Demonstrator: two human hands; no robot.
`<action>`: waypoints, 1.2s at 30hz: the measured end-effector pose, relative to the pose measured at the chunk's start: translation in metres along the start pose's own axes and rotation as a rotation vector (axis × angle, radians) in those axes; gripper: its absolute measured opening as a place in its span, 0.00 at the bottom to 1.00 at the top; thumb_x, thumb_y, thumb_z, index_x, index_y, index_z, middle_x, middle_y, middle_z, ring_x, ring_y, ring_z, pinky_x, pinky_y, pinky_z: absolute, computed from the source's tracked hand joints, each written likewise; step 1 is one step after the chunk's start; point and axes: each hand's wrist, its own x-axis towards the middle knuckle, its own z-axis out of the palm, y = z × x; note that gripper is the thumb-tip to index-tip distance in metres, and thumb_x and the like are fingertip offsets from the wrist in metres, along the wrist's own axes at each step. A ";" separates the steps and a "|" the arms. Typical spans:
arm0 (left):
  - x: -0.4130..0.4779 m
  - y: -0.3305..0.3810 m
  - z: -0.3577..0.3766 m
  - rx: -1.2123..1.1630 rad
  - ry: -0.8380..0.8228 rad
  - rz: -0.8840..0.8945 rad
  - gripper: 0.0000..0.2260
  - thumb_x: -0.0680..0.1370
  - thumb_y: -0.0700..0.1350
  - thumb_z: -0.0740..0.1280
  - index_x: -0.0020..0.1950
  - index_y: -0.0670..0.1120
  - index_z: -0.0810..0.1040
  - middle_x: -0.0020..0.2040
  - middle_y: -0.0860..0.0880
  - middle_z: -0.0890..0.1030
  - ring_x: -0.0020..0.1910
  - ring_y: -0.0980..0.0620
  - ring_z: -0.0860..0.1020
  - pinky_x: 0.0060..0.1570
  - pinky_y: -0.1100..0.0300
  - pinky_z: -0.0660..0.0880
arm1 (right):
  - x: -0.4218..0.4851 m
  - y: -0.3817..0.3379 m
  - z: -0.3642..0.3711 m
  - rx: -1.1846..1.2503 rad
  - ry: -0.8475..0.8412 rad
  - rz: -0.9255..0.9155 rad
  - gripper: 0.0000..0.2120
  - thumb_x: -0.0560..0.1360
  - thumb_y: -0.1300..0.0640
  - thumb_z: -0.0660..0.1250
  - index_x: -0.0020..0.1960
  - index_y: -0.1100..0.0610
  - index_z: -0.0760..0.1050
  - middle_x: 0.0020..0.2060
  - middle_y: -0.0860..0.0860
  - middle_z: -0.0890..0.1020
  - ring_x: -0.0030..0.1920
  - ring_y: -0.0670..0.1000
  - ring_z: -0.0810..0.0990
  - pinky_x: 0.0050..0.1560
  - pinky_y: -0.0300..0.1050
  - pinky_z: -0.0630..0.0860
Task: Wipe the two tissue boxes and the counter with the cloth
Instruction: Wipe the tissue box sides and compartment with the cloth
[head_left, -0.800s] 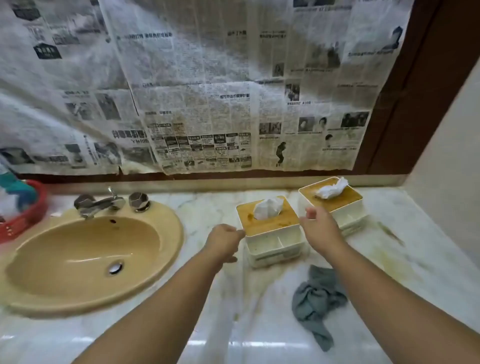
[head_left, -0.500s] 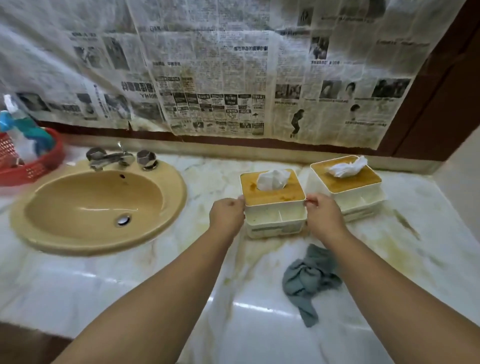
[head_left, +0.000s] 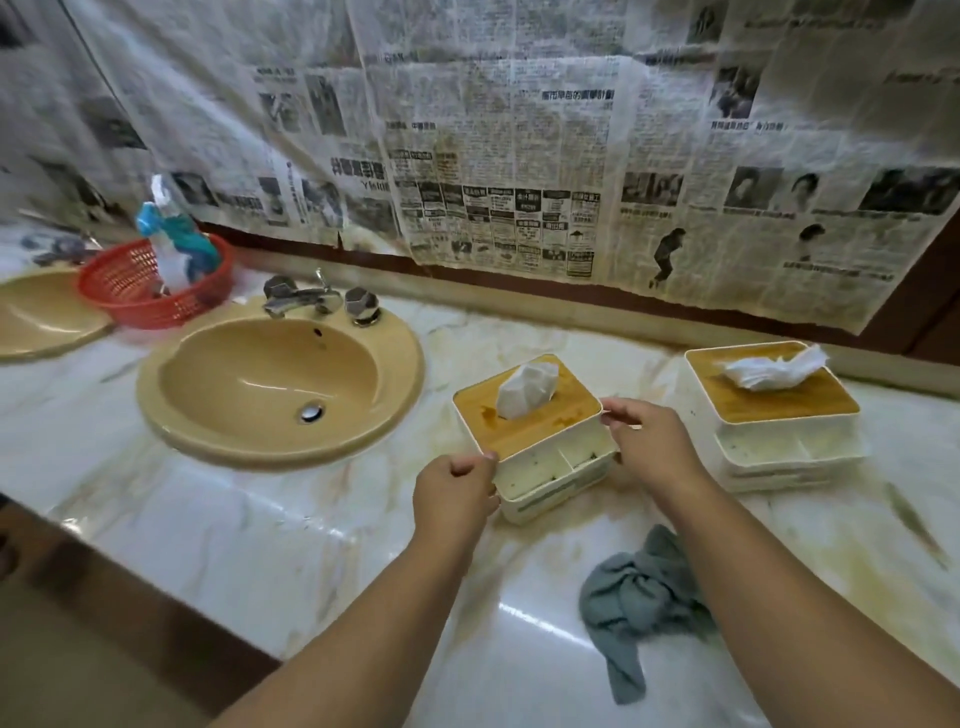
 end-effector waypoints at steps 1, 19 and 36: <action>-0.001 -0.003 -0.002 0.006 0.017 -0.009 0.10 0.77 0.47 0.74 0.46 0.40 0.82 0.46 0.42 0.83 0.44 0.45 0.84 0.42 0.53 0.84 | 0.002 0.000 0.001 0.019 -0.023 0.012 0.17 0.80 0.67 0.60 0.55 0.50 0.83 0.50 0.45 0.85 0.54 0.46 0.82 0.60 0.52 0.80; 0.035 0.034 -0.021 0.778 -0.182 0.550 0.29 0.66 0.59 0.80 0.57 0.49 0.69 0.59 0.49 0.74 0.59 0.49 0.73 0.48 0.59 0.71 | -0.129 0.043 -0.046 -1.054 -0.450 0.108 0.46 0.64 0.24 0.65 0.77 0.36 0.54 0.74 0.52 0.58 0.72 0.60 0.61 0.66 0.59 0.67; 0.033 0.033 -0.017 0.787 -0.157 0.524 0.49 0.67 0.60 0.79 0.80 0.44 0.59 0.76 0.50 0.63 0.75 0.50 0.64 0.68 0.58 0.63 | -0.129 0.088 -0.025 -0.720 -0.037 -0.213 0.13 0.76 0.50 0.68 0.59 0.51 0.80 0.47 0.48 0.74 0.50 0.53 0.73 0.51 0.48 0.74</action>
